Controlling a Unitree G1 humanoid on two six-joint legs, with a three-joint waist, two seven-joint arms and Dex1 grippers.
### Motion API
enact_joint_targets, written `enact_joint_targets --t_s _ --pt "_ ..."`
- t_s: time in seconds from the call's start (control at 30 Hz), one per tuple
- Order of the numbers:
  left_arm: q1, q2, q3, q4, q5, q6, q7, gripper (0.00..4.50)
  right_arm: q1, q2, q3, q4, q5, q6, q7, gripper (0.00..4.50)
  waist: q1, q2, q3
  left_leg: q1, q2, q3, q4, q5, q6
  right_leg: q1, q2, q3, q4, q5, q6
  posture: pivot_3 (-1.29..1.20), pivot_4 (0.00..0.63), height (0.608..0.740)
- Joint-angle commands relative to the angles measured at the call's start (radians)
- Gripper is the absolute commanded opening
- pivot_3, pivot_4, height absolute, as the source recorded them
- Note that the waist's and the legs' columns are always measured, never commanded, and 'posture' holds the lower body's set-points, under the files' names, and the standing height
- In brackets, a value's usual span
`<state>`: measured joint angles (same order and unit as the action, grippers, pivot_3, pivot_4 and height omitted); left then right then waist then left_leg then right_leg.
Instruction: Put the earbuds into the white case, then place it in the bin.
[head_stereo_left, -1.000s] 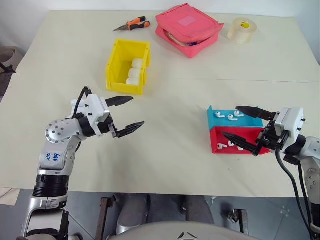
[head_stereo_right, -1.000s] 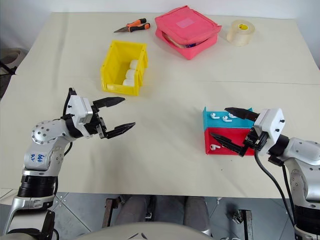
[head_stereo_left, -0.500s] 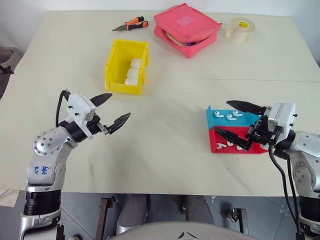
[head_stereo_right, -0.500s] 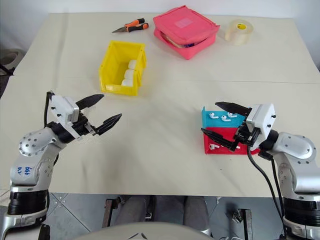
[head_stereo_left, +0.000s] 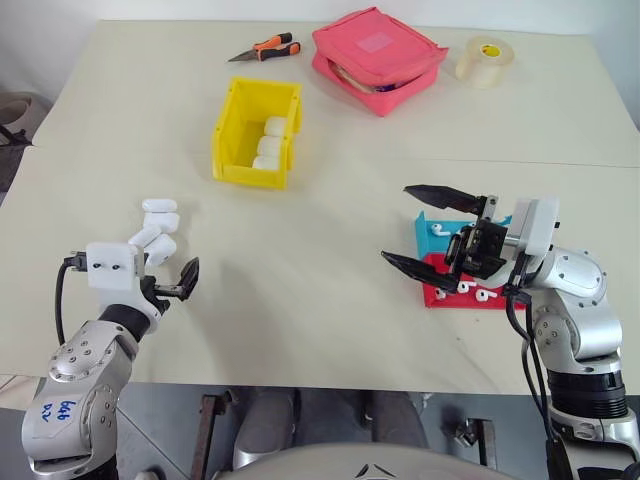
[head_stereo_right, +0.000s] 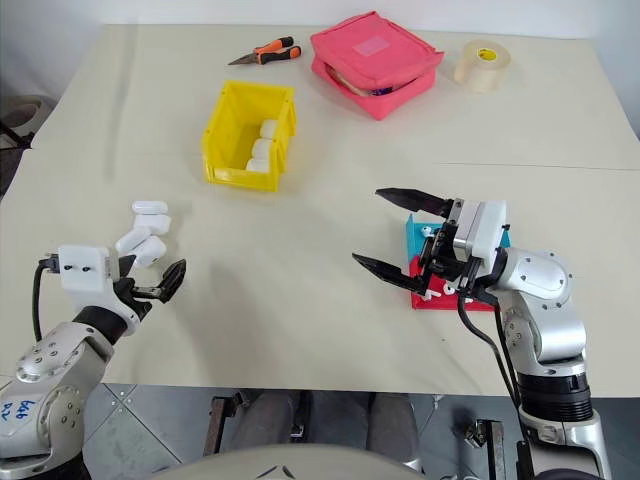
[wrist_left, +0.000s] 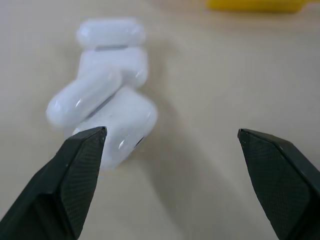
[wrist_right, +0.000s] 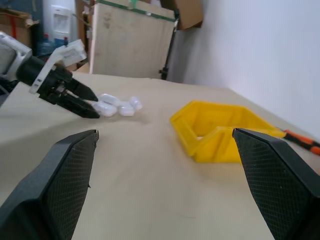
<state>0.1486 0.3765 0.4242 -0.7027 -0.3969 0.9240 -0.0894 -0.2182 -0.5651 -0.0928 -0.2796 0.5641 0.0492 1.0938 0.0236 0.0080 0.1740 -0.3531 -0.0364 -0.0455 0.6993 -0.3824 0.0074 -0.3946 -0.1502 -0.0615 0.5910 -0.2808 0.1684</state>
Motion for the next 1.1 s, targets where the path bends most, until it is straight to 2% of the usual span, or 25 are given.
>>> enact_joint_targets --t_s 0.03,0.13,0.23,0.4,0.57,0.87,1.1 --pt "-0.039 0.007 0.042 -0.089 -0.027 0.142 0.042 4.47 0.008 -0.028 -0.013 -0.023 0.041 0.03 0.025 4.5 0.0 0.0 0.0 0.0 0.0 0.0 0.0 0.0 0.0 0.0 0.0 0.0 0.0 0.0 0.0 0.0 0.15 0.74" --pt "-0.087 0.008 0.06 -0.13 0.014 0.307 0.113 4.47 0.01 -0.039 -0.014 -0.017 0.05 0.048 0.04 4.5 -0.002 0.0 0.0 0.0 0.0 0.0 0.0 0.0 0.0 0.0 0.0 0.0 0.0 0.0 0.0 0.0 0.15 0.74" --pt "-0.203 -0.052 0.112 -0.112 0.03 0.475 0.165 4.47 0.0 -0.036 -0.012 -0.008 0.048 0.055 0.046 4.5 -0.002 0.0 0.0 0.0 0.0 0.0 0.0 0.0 0.0 0.0 0.0 0.0 0.001 0.0 0.0 0.0 0.15 0.74" --pt "-0.345 -0.094 0.135 -0.063 0.082 0.621 0.188 4.47 -0.004 -0.034 -0.012 -0.008 0.049 0.062 0.049 4.5 -0.002 0.0 0.0 0.0 -0.001 0.0 0.0 0.0 0.0 -0.001 0.0 0.0 0.001 0.0 0.0 0.0 0.15 0.74" --pt "-0.46 -0.154 0.123 0.004 0.142 0.687 0.22 4.47 0.001 -0.034 -0.013 -0.019 0.05 0.066 0.048 4.5 0.0 0.0 0.0 0.0 -0.001 0.0 0.0 0.0 -0.001 -0.001 0.001 0.0 0.0 0.0 0.0 0.0 0.15 0.74" --pt "-0.539 -0.245 0.124 0.07 0.231 0.69 0.248 4.47 0.015 -0.03 -0.012 -0.032 0.048 0.067 0.033 4.5 0.001 0.0 0.0 0.0 0.0 0.001 0.0 0.0 -0.002 -0.001 0.001 0.0 0.001 0.0 0.0 0.0 0.15 0.74" --pt "-0.571 -0.249 0.11 0.138 0.283 0.651 0.238 4.47 0.014 -0.033 -0.015 -0.026 0.047 0.067 0.027 4.5 0.0 0.0 0.0 0.0 0.0 0.001 0.0 0.0 -0.002 -0.001 0.001 0.0 0.001 0.0 0.0 0.0 0.15 0.74"
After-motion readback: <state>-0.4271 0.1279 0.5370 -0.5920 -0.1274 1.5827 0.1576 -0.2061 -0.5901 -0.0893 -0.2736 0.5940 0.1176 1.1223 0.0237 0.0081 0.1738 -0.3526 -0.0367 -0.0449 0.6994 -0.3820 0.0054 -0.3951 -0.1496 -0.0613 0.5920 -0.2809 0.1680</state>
